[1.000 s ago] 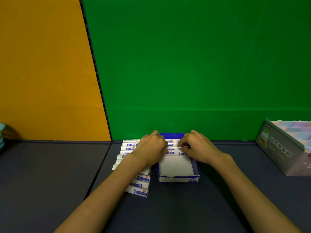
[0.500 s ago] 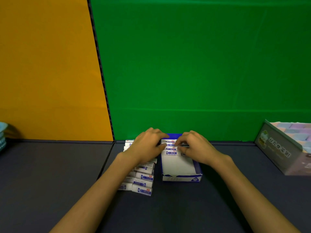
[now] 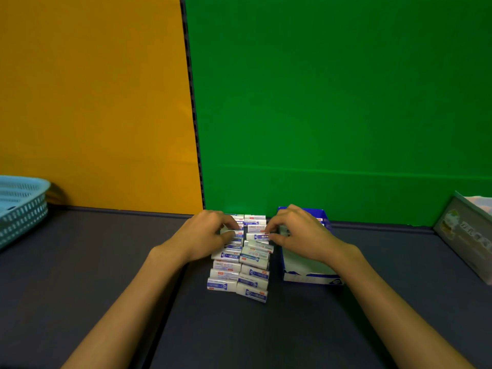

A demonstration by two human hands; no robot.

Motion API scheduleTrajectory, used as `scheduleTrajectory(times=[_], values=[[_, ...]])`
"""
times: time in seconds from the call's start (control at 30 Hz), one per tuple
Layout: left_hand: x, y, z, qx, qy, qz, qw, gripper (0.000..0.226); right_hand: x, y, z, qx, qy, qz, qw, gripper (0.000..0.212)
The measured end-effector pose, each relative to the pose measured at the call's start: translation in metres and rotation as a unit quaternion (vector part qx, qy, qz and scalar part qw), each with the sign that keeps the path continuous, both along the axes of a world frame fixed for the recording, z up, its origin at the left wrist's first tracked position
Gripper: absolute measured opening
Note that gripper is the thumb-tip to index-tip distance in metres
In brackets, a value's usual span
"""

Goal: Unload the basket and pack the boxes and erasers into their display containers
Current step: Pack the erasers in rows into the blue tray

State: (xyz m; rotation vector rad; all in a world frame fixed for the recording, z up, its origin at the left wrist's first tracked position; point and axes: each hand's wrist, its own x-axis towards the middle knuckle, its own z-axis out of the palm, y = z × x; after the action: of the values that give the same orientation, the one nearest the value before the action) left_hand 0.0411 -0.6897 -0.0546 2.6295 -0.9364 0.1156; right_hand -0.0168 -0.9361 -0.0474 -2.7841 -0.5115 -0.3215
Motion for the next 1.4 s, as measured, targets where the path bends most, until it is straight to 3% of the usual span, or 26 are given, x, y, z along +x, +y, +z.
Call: scheduleTrajectory(times=[0.3, 0.87, 1.07, 1.4], values=[[-0.006, 0.015, -0.005, 0.009, 0.045, -0.011, 0.999, 0.035, -0.003, 0.025, 0.0, 0.001, 0.028, 0.035, 0.999, 0.01], [-0.003, 0.015, -0.01, 0.003, 0.062, -0.018, 0.998, 0.024, -0.01, 0.028, 0.0, 0.026, 0.098, 0.041, 0.994, 0.01], [-0.006, 0.013, -0.012, -0.029, 0.043, 0.002, 0.999, 0.019, -0.01, 0.028, 0.0, 0.046, 0.117, 0.035, 0.991, 0.019], [-0.007, 0.015, -0.012, -0.09, 0.07, 0.006, 0.993, 0.013, -0.01, 0.029, -0.001, 0.03, 0.119, 0.043, 0.992, 0.014]])
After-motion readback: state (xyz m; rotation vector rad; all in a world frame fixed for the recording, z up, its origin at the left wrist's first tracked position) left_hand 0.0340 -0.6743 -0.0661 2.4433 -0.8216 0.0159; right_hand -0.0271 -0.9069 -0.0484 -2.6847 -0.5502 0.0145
